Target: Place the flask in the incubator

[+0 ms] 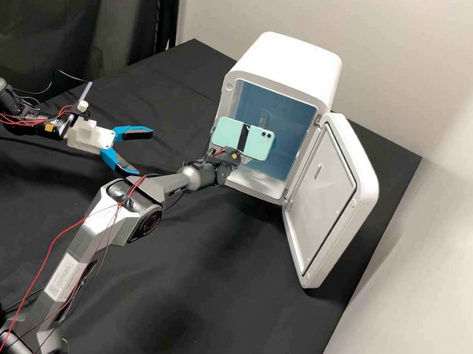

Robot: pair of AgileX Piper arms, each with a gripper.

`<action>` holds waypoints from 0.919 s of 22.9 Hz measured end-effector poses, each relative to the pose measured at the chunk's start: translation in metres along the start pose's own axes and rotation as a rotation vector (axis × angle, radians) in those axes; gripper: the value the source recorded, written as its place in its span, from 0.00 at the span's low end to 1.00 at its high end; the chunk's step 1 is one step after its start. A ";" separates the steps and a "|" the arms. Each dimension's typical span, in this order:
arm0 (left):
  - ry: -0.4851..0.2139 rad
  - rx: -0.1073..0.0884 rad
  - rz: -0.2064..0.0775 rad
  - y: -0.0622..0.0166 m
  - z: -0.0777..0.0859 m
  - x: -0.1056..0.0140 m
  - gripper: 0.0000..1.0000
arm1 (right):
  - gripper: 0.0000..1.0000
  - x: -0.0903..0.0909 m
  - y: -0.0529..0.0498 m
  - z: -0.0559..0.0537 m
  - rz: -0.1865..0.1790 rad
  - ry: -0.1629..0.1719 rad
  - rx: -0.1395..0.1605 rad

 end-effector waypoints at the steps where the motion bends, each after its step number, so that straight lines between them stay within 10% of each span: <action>1: -0.001 0.001 0.005 0.0013 0.000 0.001 1.00 | 0.00 0.000 0.000 0.001 -0.006 -0.002 0.013; 21: 0.008 0.000 0.008 0.0023 -0.003 0.001 1.00 | 0.00 0.000 0.002 0.009 -0.030 -0.016 -0.083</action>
